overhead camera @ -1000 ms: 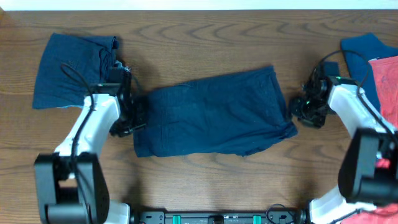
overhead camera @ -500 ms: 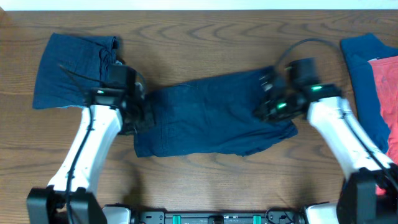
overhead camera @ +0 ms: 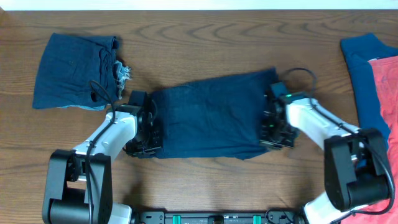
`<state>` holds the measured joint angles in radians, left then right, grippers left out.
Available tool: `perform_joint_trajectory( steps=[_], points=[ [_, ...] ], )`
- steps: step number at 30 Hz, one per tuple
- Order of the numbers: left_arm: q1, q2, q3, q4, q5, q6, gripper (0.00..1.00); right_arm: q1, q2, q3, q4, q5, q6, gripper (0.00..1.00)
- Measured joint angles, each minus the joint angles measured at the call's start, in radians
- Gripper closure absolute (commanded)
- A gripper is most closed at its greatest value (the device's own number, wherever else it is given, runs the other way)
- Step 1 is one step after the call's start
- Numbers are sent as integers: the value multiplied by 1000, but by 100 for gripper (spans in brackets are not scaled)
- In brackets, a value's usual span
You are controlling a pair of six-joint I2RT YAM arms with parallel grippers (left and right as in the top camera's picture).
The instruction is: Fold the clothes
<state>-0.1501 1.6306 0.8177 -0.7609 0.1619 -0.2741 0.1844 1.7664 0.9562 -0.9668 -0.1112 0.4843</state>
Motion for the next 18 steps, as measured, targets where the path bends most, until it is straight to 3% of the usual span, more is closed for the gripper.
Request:
perform_joint_trajectory(
  steps=[5,9,12,14,16,18],
  points=[
    [-3,0,0,6,-23,-10,92,-167,0,0,10,27,-21,90],
    [-2,0,18,-32,-19,-13,87,-222,-5,15,39,-82,-145,83],
    [-2,-3,73,-114,-11,-14,83,-219,-46,49,49,-200,-246,84],
    [-2,-13,125,-166,-10,-11,69,-204,-97,69,64,-272,-295,85],
    [-2,-40,186,-201,-10,-13,47,-174,-164,83,85,-336,-330,83],
    [-2,-76,235,-208,-6,-10,35,-132,-213,93,111,-379,-351,81]
  ],
)
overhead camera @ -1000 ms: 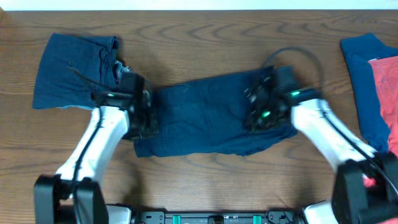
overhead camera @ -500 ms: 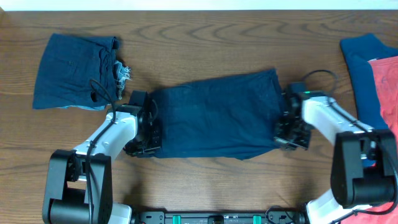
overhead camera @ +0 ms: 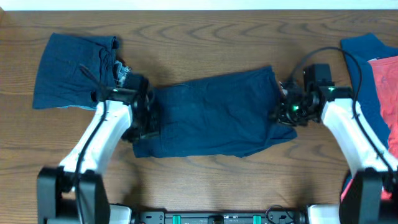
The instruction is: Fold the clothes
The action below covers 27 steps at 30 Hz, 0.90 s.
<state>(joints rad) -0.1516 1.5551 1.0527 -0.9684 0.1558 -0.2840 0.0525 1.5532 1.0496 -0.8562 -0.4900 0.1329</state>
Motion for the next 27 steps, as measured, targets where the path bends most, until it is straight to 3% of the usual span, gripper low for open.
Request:
perform_joint_trajectory(
  steps=[2,10,18,27],
  points=[
    [2,-34,26,7,-2,-4,25,51,-21,3,35,-30,-15,80],
    [106,-54,32,16,-24,-3,7,215,80,0,101,38,42,79],
    [230,31,2,69,34,53,2,214,275,-10,98,212,190,86],
    [246,217,0,171,164,163,2,166,293,2,93,209,243,86]
  ],
)
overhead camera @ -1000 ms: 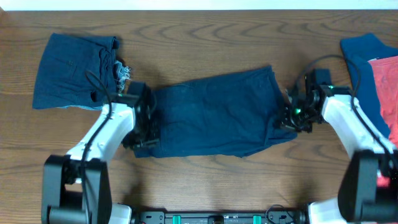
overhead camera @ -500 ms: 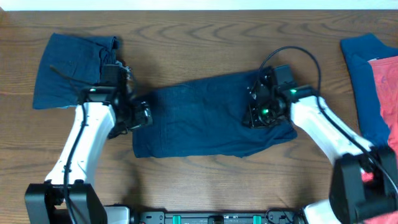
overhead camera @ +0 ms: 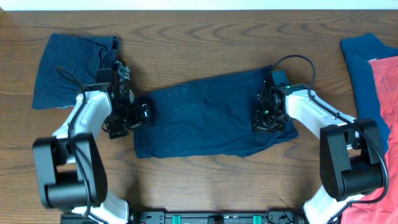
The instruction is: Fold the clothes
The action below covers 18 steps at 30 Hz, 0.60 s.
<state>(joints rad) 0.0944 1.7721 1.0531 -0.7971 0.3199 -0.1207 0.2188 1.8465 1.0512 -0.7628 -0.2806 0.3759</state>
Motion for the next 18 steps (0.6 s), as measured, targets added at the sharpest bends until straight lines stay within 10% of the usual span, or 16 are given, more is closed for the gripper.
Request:
perform_joint_trajectory(
  steps=[13,18],
  points=[
    [-15,111,49,46,208,47,20,-13,0,0,13,6,6,86],
    [-68,152,56,74,328,69,55,-13,0,0,13,8,6,86]
  ],
)
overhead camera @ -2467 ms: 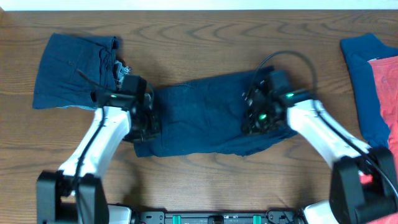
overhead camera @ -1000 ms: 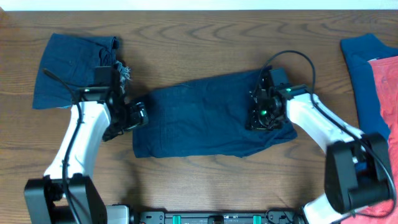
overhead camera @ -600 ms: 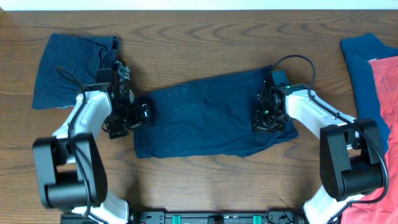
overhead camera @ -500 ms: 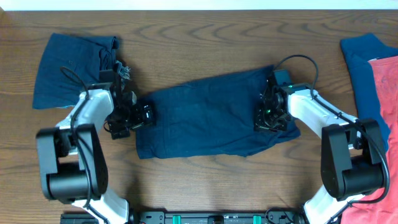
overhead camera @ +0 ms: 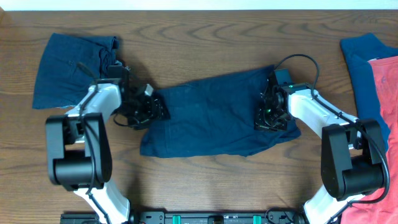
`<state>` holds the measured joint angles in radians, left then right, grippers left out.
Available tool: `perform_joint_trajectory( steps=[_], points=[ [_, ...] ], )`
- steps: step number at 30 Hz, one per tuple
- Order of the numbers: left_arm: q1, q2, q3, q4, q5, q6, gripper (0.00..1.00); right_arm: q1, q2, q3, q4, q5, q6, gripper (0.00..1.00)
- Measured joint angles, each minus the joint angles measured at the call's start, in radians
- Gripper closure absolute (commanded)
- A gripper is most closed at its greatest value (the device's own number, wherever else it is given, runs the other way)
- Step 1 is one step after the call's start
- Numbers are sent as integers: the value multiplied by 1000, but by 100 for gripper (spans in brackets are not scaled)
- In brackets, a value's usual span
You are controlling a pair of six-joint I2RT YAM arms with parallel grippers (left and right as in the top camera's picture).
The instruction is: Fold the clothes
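Observation:
A dark navy garment [overhead camera: 211,118] lies spread as a rough rectangle across the middle of the table. My left gripper [overhead camera: 155,111] is at its upper left edge, fingers pointing right onto the cloth. My right gripper [overhead camera: 267,118] rests low over the garment's right part, a little in from the right edge. From overhead the dark fingers merge with the dark cloth, so neither jaw's state can be read.
Folded blue denim shorts [overhead camera: 74,68] lie at the back left, close behind my left arm. A blue garment [overhead camera: 364,68] with a red one [overhead camera: 385,99] on it lies at the right edge. The wooden table [overhead camera: 205,37] runs behind.
My left gripper has moved right from just off the garment's left edge onto it, and that edge now sits a little further right. The right gripper has barely moved.
Both grippers were at the garment's two ends near its front corners. Then they stood further back and apart with the cloth drawn out. Then the left was off the left edge and the right inward over the cloth. Now the left is back on the edge.

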<state>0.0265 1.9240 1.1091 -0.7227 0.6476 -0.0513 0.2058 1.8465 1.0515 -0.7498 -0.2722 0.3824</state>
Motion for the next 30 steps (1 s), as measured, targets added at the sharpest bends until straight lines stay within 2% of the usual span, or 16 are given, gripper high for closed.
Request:
perform_joint_trajectory(
  steps=[2,4,5,10,16,19,25,30],
  points=[
    [-22,18,-5,8,35,6,75,0,0,0,0,1,0,87],
    [-37,35,-14,15,56,18,90,0,0,0,0,2,0,87],
    [-42,42,-18,15,64,19,94,0,0,0,-1,2,0,87],
    [-42,51,-20,-17,86,26,94,0,0,1,-8,5,0,87],
    [-15,55,28,-270,-42,23,94,-4,-39,-11,-46,55,-11,85],
    [1,29,84,-392,-140,22,94,-21,-127,-20,-59,80,-16,84],
    [4,-134,302,-612,-273,18,94,-45,-355,-20,-57,98,-22,89],
    [-22,-259,412,-661,-311,-21,94,-45,-404,-20,-58,70,-24,88]
  ],
)
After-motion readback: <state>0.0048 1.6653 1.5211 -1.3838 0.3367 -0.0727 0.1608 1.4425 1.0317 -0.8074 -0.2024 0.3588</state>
